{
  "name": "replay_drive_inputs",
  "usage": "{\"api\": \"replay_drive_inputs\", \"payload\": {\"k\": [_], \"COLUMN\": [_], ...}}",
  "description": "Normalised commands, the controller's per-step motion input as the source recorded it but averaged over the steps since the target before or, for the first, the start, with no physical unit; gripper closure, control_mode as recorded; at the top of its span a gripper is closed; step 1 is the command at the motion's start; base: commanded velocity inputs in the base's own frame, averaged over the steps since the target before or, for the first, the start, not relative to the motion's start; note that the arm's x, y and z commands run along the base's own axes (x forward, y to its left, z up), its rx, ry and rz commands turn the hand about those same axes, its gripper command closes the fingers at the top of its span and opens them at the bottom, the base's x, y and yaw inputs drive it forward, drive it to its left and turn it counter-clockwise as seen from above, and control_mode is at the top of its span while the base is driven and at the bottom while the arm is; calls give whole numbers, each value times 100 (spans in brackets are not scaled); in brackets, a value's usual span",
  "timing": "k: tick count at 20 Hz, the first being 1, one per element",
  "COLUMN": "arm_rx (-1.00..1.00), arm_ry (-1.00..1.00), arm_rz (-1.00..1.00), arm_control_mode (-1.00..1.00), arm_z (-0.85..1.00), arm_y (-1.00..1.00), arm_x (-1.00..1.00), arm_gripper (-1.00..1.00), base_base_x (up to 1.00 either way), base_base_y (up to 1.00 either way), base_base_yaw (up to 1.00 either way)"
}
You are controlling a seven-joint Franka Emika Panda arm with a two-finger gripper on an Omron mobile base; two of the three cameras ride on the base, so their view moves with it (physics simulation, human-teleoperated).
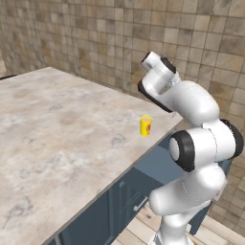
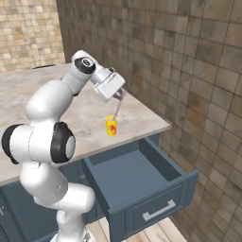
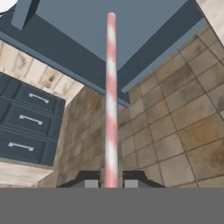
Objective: Pick up the straw from the right drawer and put it inside the smoothie cup.
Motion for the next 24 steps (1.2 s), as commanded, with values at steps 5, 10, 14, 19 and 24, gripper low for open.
{"api": "replay_drive_inputs", "payload": {"k": [5,10,14,19,24], "arm_rx": [-22,-18,-15,-7,0], "arm_ry": [5,2,1,0,0], "arm_rz": [2,4,4,11,16], "arm_control_mode": [-100,-100,-100,-100,-100], "arm_z": [0,0,0,-13,-15], "arm_y": [43,46,45,25,6], "arm_x": [33,32,33,19,13], "arm_gripper": [100,100,100,100,100], "base_base_x": [0,0,0,0,0], "base_base_y": [0,0,0,0,0], "base_base_yaw": [0,0,0,0,0]}}
